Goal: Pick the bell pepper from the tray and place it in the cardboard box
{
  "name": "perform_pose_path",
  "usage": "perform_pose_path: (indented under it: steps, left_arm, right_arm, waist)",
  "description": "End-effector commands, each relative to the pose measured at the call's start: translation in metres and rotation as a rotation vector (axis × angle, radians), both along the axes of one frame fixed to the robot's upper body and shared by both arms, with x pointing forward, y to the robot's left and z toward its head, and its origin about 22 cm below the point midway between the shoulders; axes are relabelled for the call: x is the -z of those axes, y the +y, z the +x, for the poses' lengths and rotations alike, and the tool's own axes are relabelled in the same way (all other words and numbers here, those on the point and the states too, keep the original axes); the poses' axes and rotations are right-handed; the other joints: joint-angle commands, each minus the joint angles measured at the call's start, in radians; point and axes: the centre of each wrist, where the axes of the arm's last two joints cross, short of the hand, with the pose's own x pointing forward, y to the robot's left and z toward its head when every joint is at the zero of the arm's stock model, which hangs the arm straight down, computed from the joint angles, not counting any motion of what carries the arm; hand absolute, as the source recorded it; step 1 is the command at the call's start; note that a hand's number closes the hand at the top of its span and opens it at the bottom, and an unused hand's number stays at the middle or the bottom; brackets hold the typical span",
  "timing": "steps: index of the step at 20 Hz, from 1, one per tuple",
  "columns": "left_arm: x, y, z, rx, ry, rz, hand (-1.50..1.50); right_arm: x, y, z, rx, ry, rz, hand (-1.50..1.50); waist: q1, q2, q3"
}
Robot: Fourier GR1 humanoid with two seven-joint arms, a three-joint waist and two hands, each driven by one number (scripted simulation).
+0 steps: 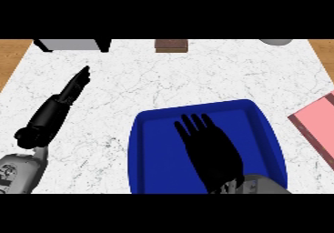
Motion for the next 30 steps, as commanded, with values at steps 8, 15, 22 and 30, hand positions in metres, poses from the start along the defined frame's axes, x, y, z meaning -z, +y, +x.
perform_pose_path:
  steps: [8, 15, 22, 30]
  left_arm:
    - [-0.013, 0.002, 0.013, -0.023, -0.022, -0.001, 0.00]
    - [0.011, -0.021, -0.004, 0.004, 0.000, -0.006, 0.00]
    - [-0.002, -0.012, -0.005, -0.003, 0.014, -0.003, 0.00]
    - [-0.002, -0.016, -0.006, -0.004, -0.005, -0.003, 0.00]
  right_arm:
    - [0.033, 0.009, 0.017, 0.049, -0.025, -0.086, -1.50]
    - [0.049, -0.020, 0.022, 0.079, -0.036, -0.121, -1.50]
    - [0.060, -0.004, 0.051, 0.046, 0.026, -0.088, -1.50]
    - [0.081, -0.001, 0.020, 0.106, -0.014, -0.153, -1.50]
  waist:
    - [-0.002, 0.001, 0.000]
    - [-0.003, 0.000, 0.000]
    - [0.003, 0.001, 0.000]
    - [-0.002, -0.001, 0.000]
